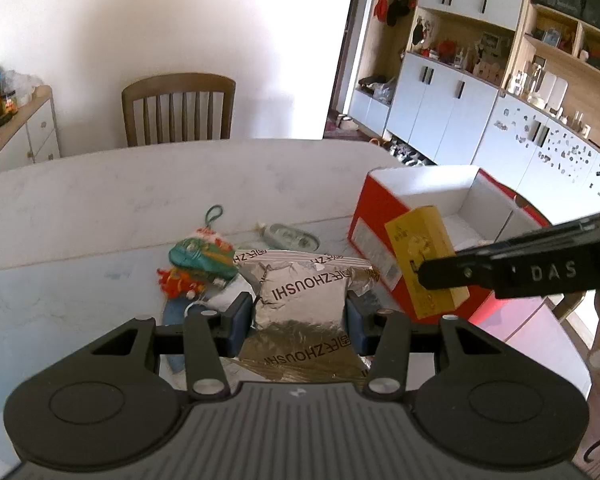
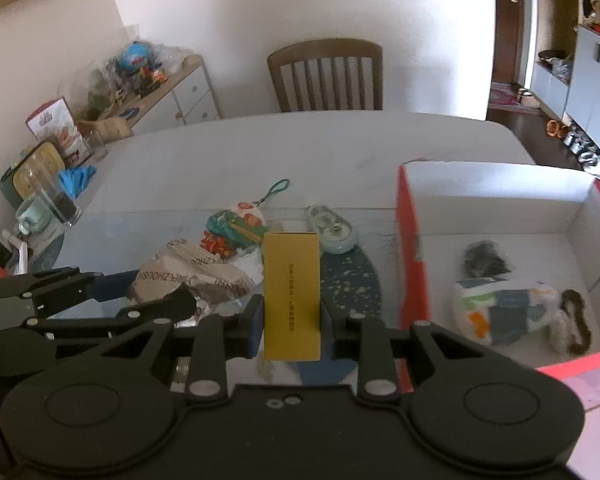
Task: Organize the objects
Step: 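Carry the foil bag and yellow card into the shoebox and open both tools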
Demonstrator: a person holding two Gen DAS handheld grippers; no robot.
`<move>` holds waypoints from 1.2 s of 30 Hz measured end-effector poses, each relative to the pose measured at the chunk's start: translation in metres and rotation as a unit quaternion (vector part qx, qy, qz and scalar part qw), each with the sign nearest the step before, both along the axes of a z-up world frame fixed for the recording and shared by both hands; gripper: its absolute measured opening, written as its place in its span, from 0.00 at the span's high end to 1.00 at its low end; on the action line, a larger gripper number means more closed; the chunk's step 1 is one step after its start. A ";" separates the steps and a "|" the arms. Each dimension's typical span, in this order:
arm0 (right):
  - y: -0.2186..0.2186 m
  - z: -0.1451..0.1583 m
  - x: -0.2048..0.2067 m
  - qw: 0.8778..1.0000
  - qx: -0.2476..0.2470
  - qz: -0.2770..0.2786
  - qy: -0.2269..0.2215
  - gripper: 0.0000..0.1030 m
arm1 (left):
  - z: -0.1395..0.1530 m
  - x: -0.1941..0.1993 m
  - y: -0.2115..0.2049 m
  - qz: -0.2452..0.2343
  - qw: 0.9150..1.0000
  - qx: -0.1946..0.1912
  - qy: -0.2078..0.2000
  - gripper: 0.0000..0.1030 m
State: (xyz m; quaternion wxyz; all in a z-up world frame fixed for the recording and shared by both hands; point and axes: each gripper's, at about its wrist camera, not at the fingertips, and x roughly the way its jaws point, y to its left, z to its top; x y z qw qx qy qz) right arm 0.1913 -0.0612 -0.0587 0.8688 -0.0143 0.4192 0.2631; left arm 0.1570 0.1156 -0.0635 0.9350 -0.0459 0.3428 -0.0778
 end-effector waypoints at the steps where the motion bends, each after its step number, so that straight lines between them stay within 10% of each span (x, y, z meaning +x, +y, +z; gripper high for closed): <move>1: -0.004 0.002 -0.001 1.000 0.001 -0.002 -0.002 0.74 | 0.003 0.000 -0.004 -0.002 1.000 -0.001 -0.004 0.54; 36: -0.200 -0.008 0.057 0.995 -0.001 -0.100 -0.015 0.74 | 0.011 0.080 -0.190 -0.060 0.998 0.027 -0.010 0.54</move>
